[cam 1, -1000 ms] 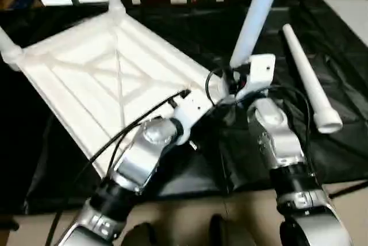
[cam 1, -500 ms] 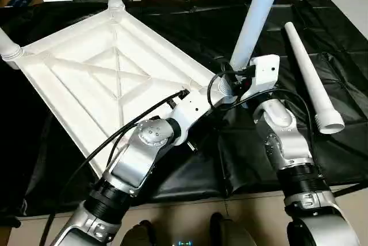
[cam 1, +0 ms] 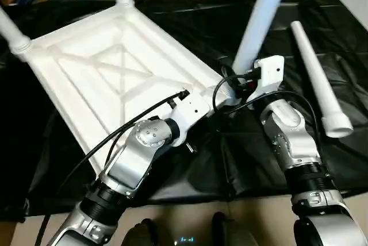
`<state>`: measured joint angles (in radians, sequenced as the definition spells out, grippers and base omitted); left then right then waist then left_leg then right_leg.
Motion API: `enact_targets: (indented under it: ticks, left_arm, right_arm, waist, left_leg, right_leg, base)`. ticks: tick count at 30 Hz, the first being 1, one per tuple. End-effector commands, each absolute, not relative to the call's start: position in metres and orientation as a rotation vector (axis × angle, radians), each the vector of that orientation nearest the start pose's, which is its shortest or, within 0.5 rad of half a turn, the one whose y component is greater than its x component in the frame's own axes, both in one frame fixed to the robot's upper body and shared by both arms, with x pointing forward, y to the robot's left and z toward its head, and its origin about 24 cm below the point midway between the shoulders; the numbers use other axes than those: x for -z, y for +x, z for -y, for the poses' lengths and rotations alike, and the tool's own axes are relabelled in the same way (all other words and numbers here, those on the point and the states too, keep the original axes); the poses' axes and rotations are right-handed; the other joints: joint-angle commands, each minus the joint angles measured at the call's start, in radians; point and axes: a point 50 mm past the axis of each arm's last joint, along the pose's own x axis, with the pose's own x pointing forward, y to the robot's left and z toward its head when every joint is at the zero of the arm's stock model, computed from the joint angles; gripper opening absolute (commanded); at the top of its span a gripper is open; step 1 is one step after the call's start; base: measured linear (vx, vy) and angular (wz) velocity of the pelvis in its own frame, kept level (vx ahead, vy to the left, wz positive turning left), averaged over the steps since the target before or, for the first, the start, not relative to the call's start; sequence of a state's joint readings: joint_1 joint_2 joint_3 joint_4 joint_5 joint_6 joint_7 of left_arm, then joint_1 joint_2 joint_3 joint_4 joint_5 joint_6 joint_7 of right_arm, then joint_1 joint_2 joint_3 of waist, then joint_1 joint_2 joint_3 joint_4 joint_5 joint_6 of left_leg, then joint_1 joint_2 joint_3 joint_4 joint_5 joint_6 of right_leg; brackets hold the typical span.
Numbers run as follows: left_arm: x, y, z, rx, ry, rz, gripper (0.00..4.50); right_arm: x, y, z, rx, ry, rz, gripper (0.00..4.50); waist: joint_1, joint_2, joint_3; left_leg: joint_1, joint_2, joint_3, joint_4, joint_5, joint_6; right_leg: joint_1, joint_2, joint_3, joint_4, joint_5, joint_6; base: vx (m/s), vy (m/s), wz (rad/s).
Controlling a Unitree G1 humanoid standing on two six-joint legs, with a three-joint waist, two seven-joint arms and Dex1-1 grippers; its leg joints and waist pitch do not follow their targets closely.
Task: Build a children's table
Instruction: Insert table leg to table base
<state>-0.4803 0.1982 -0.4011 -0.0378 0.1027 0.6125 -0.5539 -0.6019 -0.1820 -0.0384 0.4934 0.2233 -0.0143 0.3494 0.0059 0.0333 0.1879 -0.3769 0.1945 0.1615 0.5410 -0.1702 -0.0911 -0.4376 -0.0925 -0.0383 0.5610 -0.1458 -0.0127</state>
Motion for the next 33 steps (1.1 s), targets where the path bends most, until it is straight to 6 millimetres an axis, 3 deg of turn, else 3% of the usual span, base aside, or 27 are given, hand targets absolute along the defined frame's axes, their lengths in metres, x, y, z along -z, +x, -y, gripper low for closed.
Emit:
enact_targets:
  ticks: [1, 4, 5, 8, 11, 14, 19, 23, 27, 28, 29, 30, 33]
  left_arm:
    - [-0.075, 0.288, -0.057, 0.918, 0.459, -0.337, 0.00]
    - [-0.075, 0.289, -0.057, 0.917, 0.459, -0.338, 0.00]
    - [-0.075, 0.289, -0.058, 0.916, 0.459, -0.338, 0.00]
    - [-0.074, 0.289, -0.059, 0.913, 0.459, -0.342, 0.00]
    - [-0.073, 0.290, -0.061, 0.912, 0.460, -0.345, 0.00]
    - [-0.074, 0.288, -0.063, 0.934, 0.466, -0.342, 0.00]
    - [-0.072, 0.284, -0.067, 0.969, 0.476, -0.347, 0.00]
    - [-0.069, 0.279, -0.069, 0.990, 0.480, -0.351, 0.00]
    - [-0.068, 0.276, -0.069, 1.003, 0.480, -0.347, 0.00]
    - [-0.068, 0.277, -0.071, 1.002, 0.481, -0.344, 0.00]
    - [-0.067, 0.277, -0.072, 1.000, 0.481, -0.344, 0.00]
    - [-0.067, 0.279, -0.073, 0.997, 0.482, -0.345, 0.00]
    - [-0.068, 0.281, -0.075, 0.995, 0.484, -0.344, 0.00]
  right_arm:
    - [-0.115, 0.358, 0.163, -0.342, 0.041, 0.123, 3.16]
    - [-0.122, 0.356, 0.165, -0.351, 0.034, 0.152, 3.52]
    - [-0.124, 0.354, 0.167, -0.354, 0.032, 0.164, 3.52]
    - [-0.130, 0.346, 0.170, -0.407, 0.025, 0.188, 3.84]
    - [-0.133, 0.333, 0.173, -0.492, 0.003, 0.194, 4.14]
    - [-0.134, 0.320, 0.183, -0.538, -0.012, 0.174, 4.37]
    - [-0.146, 0.305, 0.199, -0.584, 0.013, 0.183, 4.37]
    - [-0.153, 0.294, 0.214, -0.616, -0.009, 0.159, 4.37]
    - [-0.154, 0.282, 0.223, -0.670, -0.009, 0.102, 4.37]
    - [-0.150, 0.270, 0.227, -0.728, -0.019, 0.039, 4.37]
    - [-0.149, 0.267, 0.228, -0.738, -0.018, 0.023, 4.37]
    - [-0.145, 0.260, 0.229, -0.763, -0.021, -0.018, 4.37]
    - [-0.138, 0.251, 0.233, -0.778, -0.029, -0.075, 4.37]
  waist:
    - [0.000, -0.006, -0.069]
    - [0.002, -0.001, -0.077]
    - [0.001, -0.006, -0.078]
    - [0.009, -0.005, -0.078]
    - [0.011, -0.003, -0.074]
    - [0.013, -0.006, -0.067]
    - [0.008, -0.006, -0.064]
    - [0.007, -0.007, -0.065]
    - [0.012, -0.009, -0.074]
    - [0.012, -0.010, -0.078]
    - [0.014, -0.011, -0.077]
    - [0.019, -0.004, -0.078]
    - [0.024, -0.006, -0.078]
  left_leg:
    - [0.008, 0.013, 0.019, -0.052, -0.173, 0.093]
    - [0.009, 0.017, 0.029, -0.044, -0.092, 0.122]
    - [0.006, 0.016, 0.030, -0.042, -0.073, 0.129]
    - [0.003, 0.015, 0.031, -0.038, -0.047, 0.157]
    - [0.003, 0.017, 0.032, -0.039, -0.073, 0.162]
    - [0.003, 0.016, 0.031, -0.046, -0.148, 0.134]
    - [0.002, 0.016, 0.029, -0.049, -0.173, 0.116]
    - [0.002, 0.018, 0.028, -0.048, -0.154, 0.122]
    - [0.000, 0.018, 0.028, -0.040, -0.094, 0.154]
    - [0.001, 0.017, 0.029, -0.037, -0.072, 0.166]
    - [0.001, 0.016, 0.029, -0.036, -0.069, 0.172]
    - [0.000, 0.017, 0.028, -0.035, -0.061, 0.182]
    - [0.000, 0.017, 0.030, -0.035, -0.084, 0.185]
  right_leg:
    - [0.050, -0.023, 0.025, -0.055, -0.200, -0.228]
    - [0.053, -0.018, 0.023, -0.040, -0.090, -0.259]
    - [0.055, -0.017, 0.023, -0.037, -0.064, -0.262]
    - [0.060, -0.018, 0.023, -0.032, -0.020, -0.261]
    - [0.059, -0.020, 0.023, -0.036, -0.056, -0.254]
    - [0.059, -0.023, 0.023, -0.052, -0.189, -0.216]
    - [0.054, -0.023, 0.024, -0.058, -0.247, -0.190]
    - [0.053, -0.022, 0.024, -0.057, -0.234, -0.188]
    - [0.060, -0.021, 0.025, -0.045, -0.132, -0.213]
    - [0.061, -0.020, 0.024, -0.042, -0.103, -0.225]
    - [0.063, -0.019, 0.024, -0.044, -0.096, -0.226]
    - [0.065, -0.021, 0.025, -0.040, -0.088, -0.230]
    - [0.063, -0.023, 0.024, -0.048, -0.134, -0.226]
  base:
    - [0.000, 0.000, 0.00]
    - [0.000, 0.000, 0.00]
    - [0.000, 0.000, 0.00]
    - [0.000, 0.000, 0.00]
    - [0.000, 0.000, 0.00]
    - [0.000, 0.000, 0.00]
    - [0.000, 0.000, 0.00]
    - [0.000, 0.000, 0.00]
    - [0.000, 0.000, 0.00]
    - [0.000, 0.000, 0.00]
    - [0.000, 0.000, 0.00]
    - [0.000, 0.000, 0.00]
    - [0.000, 0.000, 0.00]
